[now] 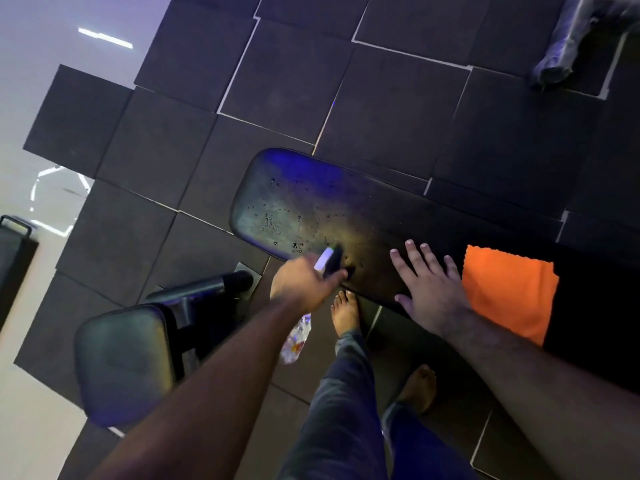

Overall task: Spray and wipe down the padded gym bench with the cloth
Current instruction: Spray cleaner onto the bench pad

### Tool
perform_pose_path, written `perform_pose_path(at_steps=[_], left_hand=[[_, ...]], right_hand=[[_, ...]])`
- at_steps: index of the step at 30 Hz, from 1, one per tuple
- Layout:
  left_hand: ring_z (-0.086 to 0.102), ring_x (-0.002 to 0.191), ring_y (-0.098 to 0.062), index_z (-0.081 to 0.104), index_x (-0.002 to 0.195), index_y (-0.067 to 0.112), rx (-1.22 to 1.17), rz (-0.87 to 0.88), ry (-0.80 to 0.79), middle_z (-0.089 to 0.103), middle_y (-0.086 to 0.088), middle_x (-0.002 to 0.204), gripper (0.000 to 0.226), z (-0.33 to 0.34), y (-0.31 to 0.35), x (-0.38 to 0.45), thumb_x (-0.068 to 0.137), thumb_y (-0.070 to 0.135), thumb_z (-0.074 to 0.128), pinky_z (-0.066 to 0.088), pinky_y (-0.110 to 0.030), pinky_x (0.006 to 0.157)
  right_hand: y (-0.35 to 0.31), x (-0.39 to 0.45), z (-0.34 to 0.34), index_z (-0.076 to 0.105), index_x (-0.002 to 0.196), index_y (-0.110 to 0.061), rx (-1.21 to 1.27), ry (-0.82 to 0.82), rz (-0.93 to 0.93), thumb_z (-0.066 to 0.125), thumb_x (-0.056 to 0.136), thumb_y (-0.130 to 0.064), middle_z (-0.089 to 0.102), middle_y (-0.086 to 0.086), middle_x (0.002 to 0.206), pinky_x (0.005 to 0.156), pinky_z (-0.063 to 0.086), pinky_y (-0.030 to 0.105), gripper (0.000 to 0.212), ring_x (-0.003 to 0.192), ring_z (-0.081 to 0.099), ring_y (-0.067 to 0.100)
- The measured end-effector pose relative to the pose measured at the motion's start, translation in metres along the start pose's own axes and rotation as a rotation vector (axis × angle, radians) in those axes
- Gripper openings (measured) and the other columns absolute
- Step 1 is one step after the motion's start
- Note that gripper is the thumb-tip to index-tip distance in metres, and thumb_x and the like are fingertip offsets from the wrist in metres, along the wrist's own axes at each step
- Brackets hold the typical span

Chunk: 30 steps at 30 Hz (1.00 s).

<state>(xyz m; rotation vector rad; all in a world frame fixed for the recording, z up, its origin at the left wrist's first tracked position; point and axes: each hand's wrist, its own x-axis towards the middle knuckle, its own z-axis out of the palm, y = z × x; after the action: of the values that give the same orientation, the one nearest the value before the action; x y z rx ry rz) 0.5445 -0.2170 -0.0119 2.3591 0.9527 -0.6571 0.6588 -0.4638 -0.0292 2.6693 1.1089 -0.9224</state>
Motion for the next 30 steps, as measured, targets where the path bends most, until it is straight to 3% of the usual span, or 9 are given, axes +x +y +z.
perform_pose_path(at_steps=[3,6,9,12,18,22,27,30], left_hand=[[0.073,0.084,-0.029,0.055,0.077,0.026,0.022,-0.001,-0.030,0.059,0.009,0.068,0.060,0.022,-0.007,-0.029,0.074,0.086,0.061,0.045,-0.033,0.064],[0.071,0.079,-0.027,0.054,0.072,0.027,0.012,0.014,-0.046,0.060,0.010,0.065,0.061,0.029,0.004,-0.035,0.072,0.088,0.060,0.050,-0.033,0.062],[0.070,0.076,-0.024,0.058,0.078,0.028,-0.022,0.028,-0.028,0.056,0.013,0.066,0.061,0.024,0.031,-0.019,0.073,0.088,0.069,0.050,-0.032,0.062],[0.060,0.066,-0.021,0.053,0.074,0.024,-0.029,0.088,0.008,0.055,0.012,0.065,0.065,0.013,0.074,0.006,0.072,0.086,0.073,0.041,-0.029,0.055],[0.073,0.093,-0.030,0.056,0.087,0.030,0.065,0.185,0.017,0.061,0.004,0.080,0.050,0.009,0.137,0.021,0.085,0.078,0.071,0.049,-0.034,0.072],[0.074,0.091,-0.030,0.051,0.078,0.024,0.096,0.144,-0.043,0.062,0.005,0.077,0.060,0.029,0.126,-0.008,0.085,0.079,0.070,0.052,-0.035,0.069],[0.073,0.090,-0.027,0.071,0.099,0.027,0.154,0.152,-0.101,0.064,0.008,0.079,0.056,0.076,0.081,-0.051,0.084,0.080,0.064,0.050,-0.034,0.068],[0.072,0.085,-0.027,0.073,0.103,0.029,0.156,0.184,-0.089,0.061,0.011,0.073,0.057,0.087,0.081,-0.061,0.083,0.081,0.062,0.046,-0.033,0.066]], right_hand=[[0.007,-0.011,0.005,-0.011,0.169,-0.034,-0.009,-0.015,-0.019,0.048,0.104,-0.059,-0.011,0.002,0.180,0.131,0.011,0.059,0.091,0.166,-0.003,0.029],[0.014,-0.019,0.009,-0.008,0.169,-0.033,-0.018,-0.021,-0.022,0.048,0.105,-0.058,-0.012,0.002,0.179,0.131,0.007,0.060,0.089,0.166,-0.004,0.028],[0.023,-0.029,0.011,-0.006,0.170,-0.033,-0.022,-0.010,0.000,0.050,0.104,-0.057,-0.009,0.002,0.180,0.130,0.006,0.060,0.090,0.166,-0.002,0.029],[0.035,-0.037,0.011,-0.006,0.169,-0.032,-0.031,0.006,0.045,0.050,0.102,-0.059,-0.004,0.003,0.180,0.130,0.008,0.063,0.092,0.166,-0.001,0.030],[0.060,-0.046,0.009,0.001,0.170,-0.033,-0.043,-0.034,0.094,0.050,0.102,-0.059,-0.001,0.002,0.180,0.128,0.007,0.065,0.088,0.166,0.000,0.033],[0.074,-0.049,0.009,0.002,0.170,-0.033,-0.017,-0.065,0.107,0.049,0.105,-0.055,-0.005,0.001,0.180,0.128,0.007,0.065,0.083,0.166,-0.002,0.032],[0.087,-0.056,0.011,0.005,0.170,-0.034,0.054,0.039,0.140,0.043,0.109,-0.046,-0.003,0.001,0.180,0.130,0.008,0.060,0.072,0.166,-0.002,0.029],[0.098,-0.055,0.012,0.006,0.170,-0.029,0.156,0.187,0.396,0.046,0.109,-0.044,0.002,0.010,0.180,0.130,0.016,0.062,0.074,0.165,0.005,0.034]])
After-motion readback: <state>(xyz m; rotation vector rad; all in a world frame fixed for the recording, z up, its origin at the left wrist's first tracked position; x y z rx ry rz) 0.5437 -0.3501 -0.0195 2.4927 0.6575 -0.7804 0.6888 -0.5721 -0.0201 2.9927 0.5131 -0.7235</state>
